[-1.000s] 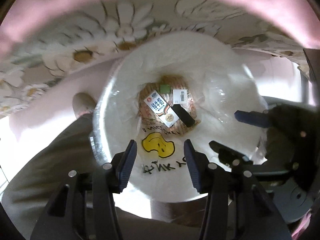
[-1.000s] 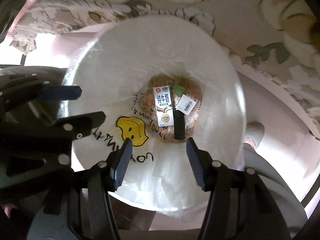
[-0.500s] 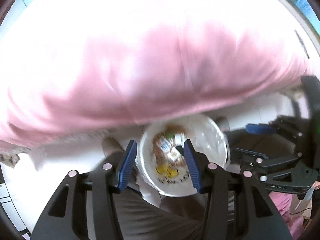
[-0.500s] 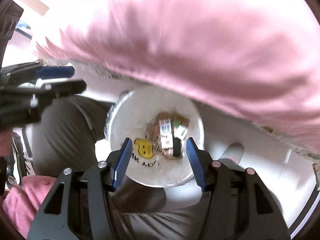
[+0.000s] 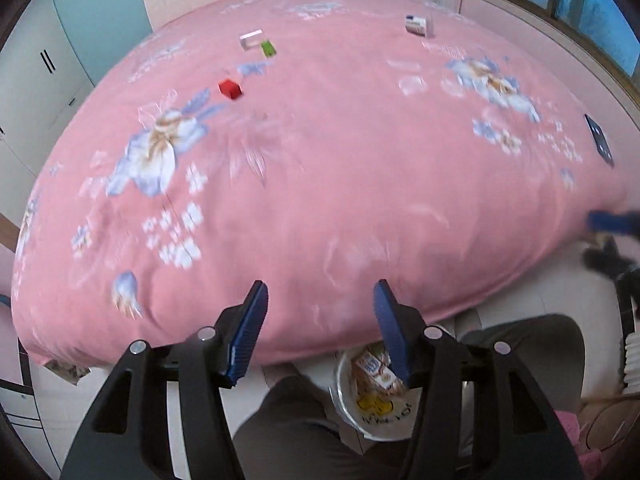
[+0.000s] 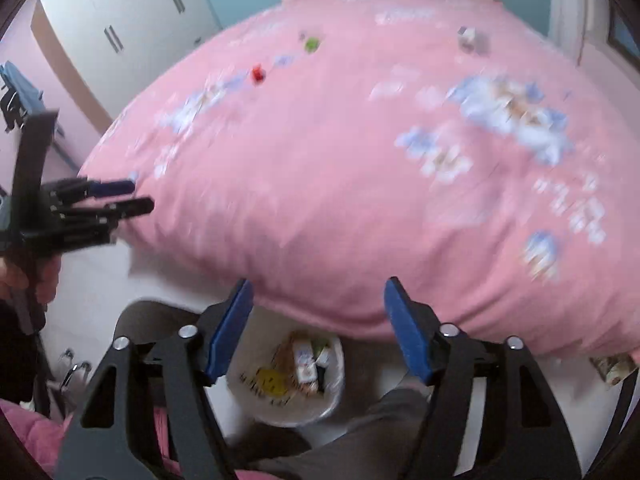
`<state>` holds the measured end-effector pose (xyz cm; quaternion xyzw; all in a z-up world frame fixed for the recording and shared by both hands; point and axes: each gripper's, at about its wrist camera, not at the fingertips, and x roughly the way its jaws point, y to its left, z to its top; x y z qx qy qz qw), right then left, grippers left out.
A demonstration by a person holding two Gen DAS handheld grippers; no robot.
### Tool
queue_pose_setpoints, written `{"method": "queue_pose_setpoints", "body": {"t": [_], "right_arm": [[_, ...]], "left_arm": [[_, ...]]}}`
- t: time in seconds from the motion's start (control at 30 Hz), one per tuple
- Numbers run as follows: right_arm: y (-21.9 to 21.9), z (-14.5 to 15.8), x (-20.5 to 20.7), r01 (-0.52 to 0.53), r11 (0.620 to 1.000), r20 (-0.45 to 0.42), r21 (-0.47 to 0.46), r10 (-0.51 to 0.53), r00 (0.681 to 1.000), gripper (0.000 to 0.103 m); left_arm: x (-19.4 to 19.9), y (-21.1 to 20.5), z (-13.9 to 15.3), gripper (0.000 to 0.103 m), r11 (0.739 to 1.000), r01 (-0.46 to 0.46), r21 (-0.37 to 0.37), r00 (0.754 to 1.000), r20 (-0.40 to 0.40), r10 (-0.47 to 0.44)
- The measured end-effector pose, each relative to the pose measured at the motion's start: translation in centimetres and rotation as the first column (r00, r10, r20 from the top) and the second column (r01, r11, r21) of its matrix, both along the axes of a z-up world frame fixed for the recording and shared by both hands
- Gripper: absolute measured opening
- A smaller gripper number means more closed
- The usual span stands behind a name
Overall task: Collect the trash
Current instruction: 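Raise both open tools from the bin back over the bed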
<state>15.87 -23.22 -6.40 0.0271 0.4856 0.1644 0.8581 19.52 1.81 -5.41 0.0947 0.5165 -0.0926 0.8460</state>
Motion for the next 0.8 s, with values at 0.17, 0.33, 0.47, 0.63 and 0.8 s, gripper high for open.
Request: {"method": "queue_pose_setpoints", "body": {"t": [0.17,0.33,0.47,0.63,0.8], "right_arm": [[-2.2,3.0,2.3,0.061,0.998,0.069,0.003,-0.061,0.996,0.071],[-4.4,5.9,5.3,0.110,0.994,0.129,0.011,-0.110,0.986,0.071],[-5.8,7.6,7.6,0.132,0.991,0.154,0.012,-0.133,0.979,0.071],[-6.8,8.0,10.4,0.151,0.988,0.154,0.024,-0.153,0.976,0.071],[-7.0,7.4,13.5,0.156,0.988,0.146,0.007,-0.155,0.977,0.071]], "left_arm": [[2.7,0.3,1.1,0.060,1.000,-0.025,0.003,0.999,0.022,0.025],[5.8,0.4,1.6,0.060,0.998,-0.061,0.008,0.998,0.029,0.060],[8.7,0.7,1.8,0.060,0.995,-0.096,-0.002,0.995,0.024,0.096],[12.2,1.3,1.6,0.060,0.988,-0.150,-0.020,0.989,0.006,0.150],[16.1,2.3,0.8,0.060,0.975,-0.218,-0.036,0.976,-0.024,0.217]]}}
